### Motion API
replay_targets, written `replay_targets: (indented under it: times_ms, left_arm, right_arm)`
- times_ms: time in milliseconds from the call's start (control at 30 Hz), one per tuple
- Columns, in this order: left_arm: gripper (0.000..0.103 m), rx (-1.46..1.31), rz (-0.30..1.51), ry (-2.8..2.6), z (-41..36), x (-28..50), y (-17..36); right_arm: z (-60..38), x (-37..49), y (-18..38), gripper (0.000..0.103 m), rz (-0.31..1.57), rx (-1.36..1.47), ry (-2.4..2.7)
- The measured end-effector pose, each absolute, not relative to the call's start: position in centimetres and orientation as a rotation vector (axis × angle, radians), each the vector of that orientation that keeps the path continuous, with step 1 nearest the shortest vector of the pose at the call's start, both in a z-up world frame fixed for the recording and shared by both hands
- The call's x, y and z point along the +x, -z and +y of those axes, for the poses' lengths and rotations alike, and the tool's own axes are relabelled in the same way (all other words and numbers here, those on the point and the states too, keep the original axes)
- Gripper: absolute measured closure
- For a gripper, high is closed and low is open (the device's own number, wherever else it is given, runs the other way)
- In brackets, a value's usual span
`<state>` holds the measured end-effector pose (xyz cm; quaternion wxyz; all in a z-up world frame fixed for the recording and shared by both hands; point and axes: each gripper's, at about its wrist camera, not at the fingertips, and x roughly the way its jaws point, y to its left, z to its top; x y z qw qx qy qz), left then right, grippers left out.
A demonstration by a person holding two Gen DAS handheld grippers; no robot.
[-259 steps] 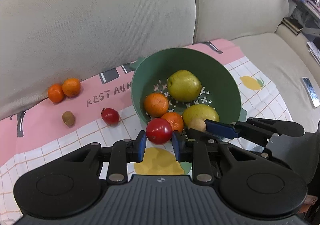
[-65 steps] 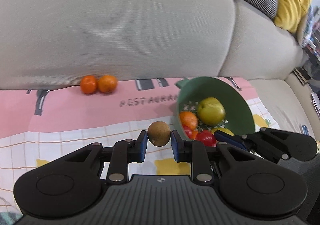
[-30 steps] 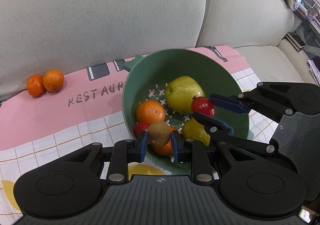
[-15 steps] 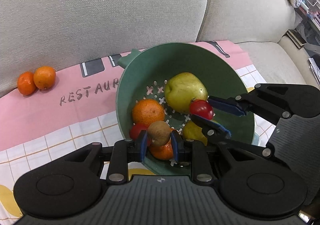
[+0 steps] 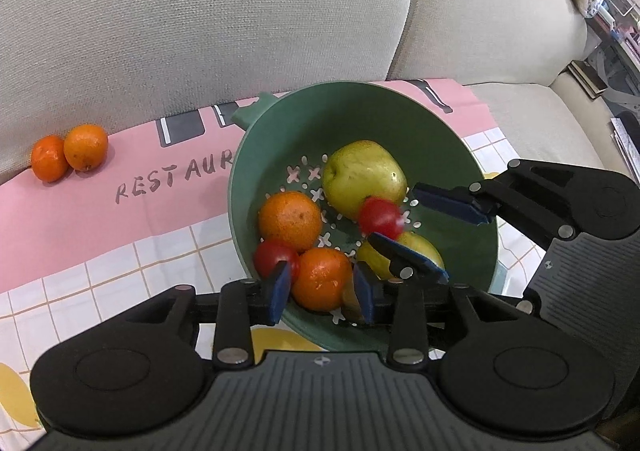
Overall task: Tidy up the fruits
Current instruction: 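Open the left gripper releasing the kiwi while the right gripper releases the tomato, then withdraw both grippers from the colander toward the two mandarins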
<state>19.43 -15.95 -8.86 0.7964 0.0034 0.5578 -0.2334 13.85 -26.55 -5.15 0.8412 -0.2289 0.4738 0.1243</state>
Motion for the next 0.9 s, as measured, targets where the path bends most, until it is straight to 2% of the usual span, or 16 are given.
replay_targets:
  times_ms: [200, 333, 433, 567, 900]
  left_arm:
    - [0.050, -0.016, 1.165, 0.498, -15.1, 18.8, 7.2]
    - [0.050, -0.037, 1.135, 0.490, -14.2, 18.4, 6.0]
    - [0.049, -0.057, 1.111, 0.474, -13.2, 18.1, 5.2]
    - [0.049, -0.113, 1.085, 0.447, -11.5, 17.8, 4.2]
    - [0.049, -0.212, 1.018, 0.339, -6.2, 17.8, 2.4]
  right_arm:
    - [-26.3, 13.5, 4.2, 0.063, 0.992, -0.472, -0.262]
    - [-26.0, 13.3, 3.1, 0.054, 0.970, -0.462, -0.256]
    - [-25.6, 13.0, 2.3, 0.051, 0.952, -0.455, -0.248]
    - [-25.0, 12.6, 1.3, 0.043, 0.930, -0.427, -0.238]
    - [-22.7, 12.0, -0.5, 0.039, 0.932, -0.267, -0.271]
